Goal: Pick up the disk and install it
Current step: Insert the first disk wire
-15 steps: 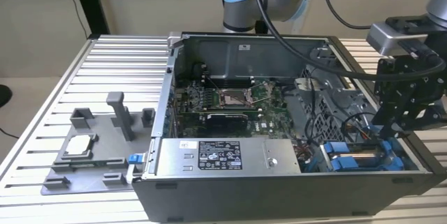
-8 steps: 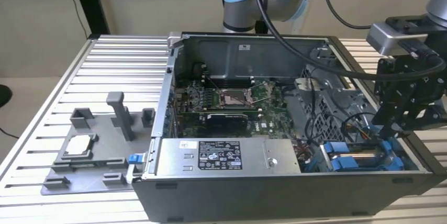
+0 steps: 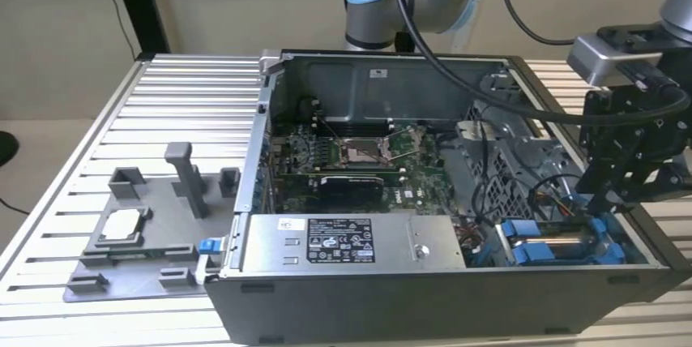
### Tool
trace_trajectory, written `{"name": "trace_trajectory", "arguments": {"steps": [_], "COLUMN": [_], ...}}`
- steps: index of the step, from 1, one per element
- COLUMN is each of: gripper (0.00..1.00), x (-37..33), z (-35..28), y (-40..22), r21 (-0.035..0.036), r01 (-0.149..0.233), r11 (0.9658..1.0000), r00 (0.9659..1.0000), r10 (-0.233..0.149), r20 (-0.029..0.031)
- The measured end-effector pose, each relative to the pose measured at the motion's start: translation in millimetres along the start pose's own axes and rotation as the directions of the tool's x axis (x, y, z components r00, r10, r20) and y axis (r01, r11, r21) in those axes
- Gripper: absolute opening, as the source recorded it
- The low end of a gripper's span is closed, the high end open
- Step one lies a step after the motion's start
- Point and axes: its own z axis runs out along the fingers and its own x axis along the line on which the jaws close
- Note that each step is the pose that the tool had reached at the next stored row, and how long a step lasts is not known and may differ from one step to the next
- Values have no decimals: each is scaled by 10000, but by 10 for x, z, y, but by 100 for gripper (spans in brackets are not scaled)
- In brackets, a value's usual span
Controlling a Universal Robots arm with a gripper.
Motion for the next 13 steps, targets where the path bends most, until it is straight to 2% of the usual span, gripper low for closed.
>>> {"name": "trace_trajectory", "arguments": {"steps": [4,6,11,13], "gripper": [100,100,100,100], "x": [21,56,185,198], "z": [-47,-44,-36,-35], "y": [-68,-100,-133,-166], "r21": [-109,-157,-243,-253], "r01": [3,5,7,15], "r11": [9999,9999,9997,9997], "r00": [9999,9999,9999,9998], "r10": [-2,-3,-4,-10], "r20": [103,119,163,199]}}
